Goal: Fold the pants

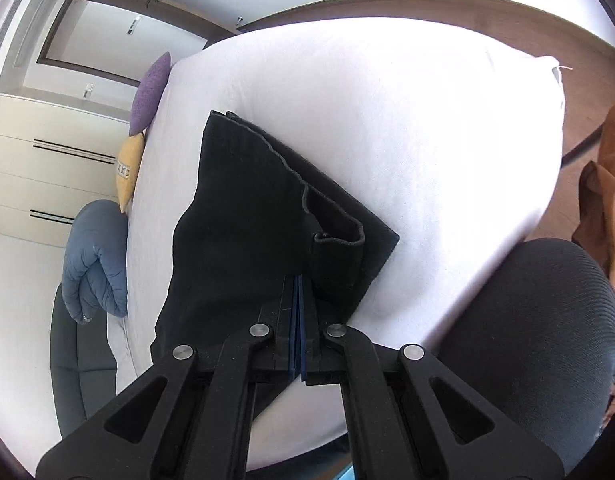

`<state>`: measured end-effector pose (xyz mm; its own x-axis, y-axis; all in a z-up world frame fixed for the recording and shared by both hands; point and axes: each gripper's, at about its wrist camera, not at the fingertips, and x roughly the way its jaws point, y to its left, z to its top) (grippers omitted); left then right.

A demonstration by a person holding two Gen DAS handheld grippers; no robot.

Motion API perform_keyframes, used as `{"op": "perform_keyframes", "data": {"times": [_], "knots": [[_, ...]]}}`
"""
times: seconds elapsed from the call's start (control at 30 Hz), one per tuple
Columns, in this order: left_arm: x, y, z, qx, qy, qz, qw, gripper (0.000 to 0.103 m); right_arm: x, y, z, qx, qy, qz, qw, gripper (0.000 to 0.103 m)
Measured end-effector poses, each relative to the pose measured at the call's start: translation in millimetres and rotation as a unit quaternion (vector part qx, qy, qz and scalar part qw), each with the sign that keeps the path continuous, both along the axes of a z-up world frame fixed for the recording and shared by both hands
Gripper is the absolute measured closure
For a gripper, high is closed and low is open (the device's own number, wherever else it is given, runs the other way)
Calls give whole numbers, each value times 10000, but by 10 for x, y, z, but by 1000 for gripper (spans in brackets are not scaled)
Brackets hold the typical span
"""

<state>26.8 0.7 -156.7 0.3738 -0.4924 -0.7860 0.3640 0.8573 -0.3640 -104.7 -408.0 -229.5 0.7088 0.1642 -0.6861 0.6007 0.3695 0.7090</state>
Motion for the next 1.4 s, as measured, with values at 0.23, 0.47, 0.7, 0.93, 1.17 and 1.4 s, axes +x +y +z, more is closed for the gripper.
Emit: {"op": "perform_keyframes", "data": {"times": [0.23, 0.47, 0.7, 0.93, 1.17, 1.4], "knots": [[-57, 27, 185, -267, 82, 139, 9995, 48, 388, 568, 386, 442, -966, 1543, 9823, 96], [204, -602, 66, -69, 280, -432, 9987, 47, 805, 1428, -293, 596, 322, 2498, 9659, 99], [-93, -473, 5, -320, 292, -468, 9980, 47, 597, 1461, -279, 497, 514, 2372, 9688, 103], [-266, -462, 100, -21, 198, -513, 9985, 47, 720, 1159, 291, -409, 909, 2208, 9702, 103], [56, -809, 474, -397, -272, -686, 9965, 41, 972, 1156, 587, 6, -33, 2377, 9713, 97], [176, -849, -14, -449, 358, -664, 9961, 44, 1007, 738, 76, 670, -14, 1847, 9805, 103]]}}
